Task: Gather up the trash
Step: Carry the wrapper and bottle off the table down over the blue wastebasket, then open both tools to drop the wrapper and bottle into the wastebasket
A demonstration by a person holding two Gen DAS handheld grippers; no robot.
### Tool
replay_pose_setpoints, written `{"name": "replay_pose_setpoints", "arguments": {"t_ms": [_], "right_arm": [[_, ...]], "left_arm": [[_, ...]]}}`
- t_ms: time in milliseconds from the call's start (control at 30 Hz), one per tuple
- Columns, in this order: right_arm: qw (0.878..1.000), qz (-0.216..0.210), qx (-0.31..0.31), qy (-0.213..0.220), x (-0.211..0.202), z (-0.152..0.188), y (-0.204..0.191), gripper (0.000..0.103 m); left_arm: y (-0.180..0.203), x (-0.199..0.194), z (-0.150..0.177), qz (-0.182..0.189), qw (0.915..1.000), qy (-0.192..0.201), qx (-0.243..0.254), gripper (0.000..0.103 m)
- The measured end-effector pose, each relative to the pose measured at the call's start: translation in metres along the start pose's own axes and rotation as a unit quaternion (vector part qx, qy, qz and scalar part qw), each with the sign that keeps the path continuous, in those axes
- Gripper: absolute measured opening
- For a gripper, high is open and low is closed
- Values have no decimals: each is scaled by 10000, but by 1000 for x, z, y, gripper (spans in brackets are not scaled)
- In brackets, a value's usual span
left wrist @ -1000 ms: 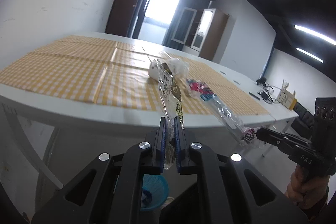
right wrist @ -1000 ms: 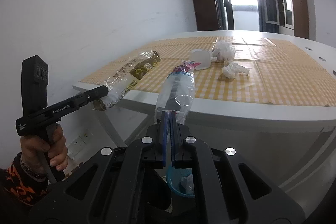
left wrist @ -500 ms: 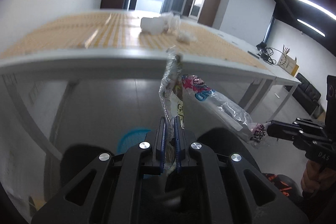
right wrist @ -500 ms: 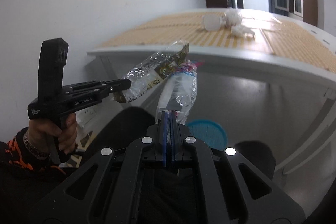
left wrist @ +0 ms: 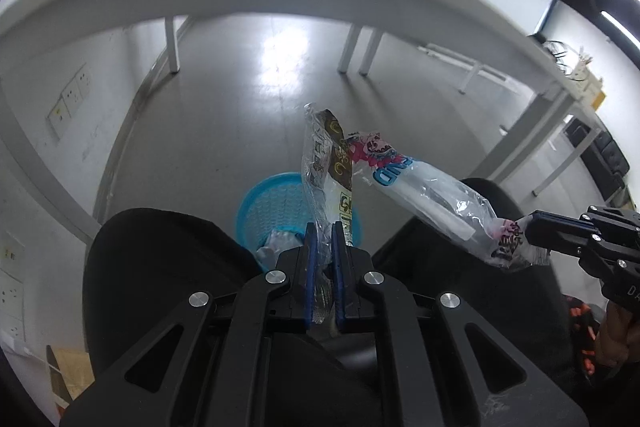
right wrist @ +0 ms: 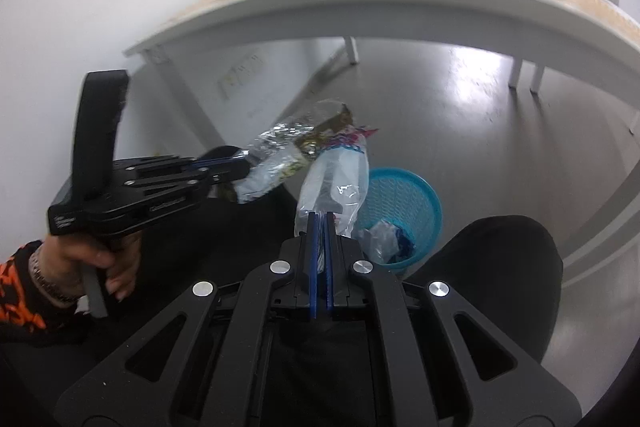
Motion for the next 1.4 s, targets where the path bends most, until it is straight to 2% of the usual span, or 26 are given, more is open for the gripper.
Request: {"name": "replay_pose_setpoints", "arguments": {"t_ms": [100, 233, 433, 533, 633, 1000, 1400], "right_arm": [[9998, 79, 40, -193, 30, -3, 3, 2], [9986, 228, 132, -463, 66, 0, 10, 2], [9950, 513, 251, -821, 116, 10, 19, 2], [9915, 493, 487, -1101, 140, 16, 24, 2], [9860, 653, 611, -1410, 160, 19, 31, 2], [9747, 702, 721, -1996, 228, 9, 37, 2], [9583, 832, 780, -2621, 295, 21, 45, 2]], "left_arm": [[-24, 22, -4, -103, 9992, -223, -315, 7], [-42, 49, -11, -375, 9980, -394, -313, 7], [-74, 90, -20, -126, 9931, -630, -983, 7], [-80, 108, -23, -134, 9919, -766, -1006, 7], [-83, 127, -19, -240, 9890, -1030, -1032, 7], [-106, 175, -17, -178, 9776, -1453, -1511, 7], [-121, 228, -7, -240, 9646, -1939, -1770, 7]]}}
Point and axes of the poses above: each gripper's, at about its wrist camera, not at the fingertips, and x roughly the way its jaws point, y to its right, z to its underside, the point moved 8 cm from there along x, roughly the way its jaws point, and after that the axes turned 14 degrees about z, right-handed, at the moved point
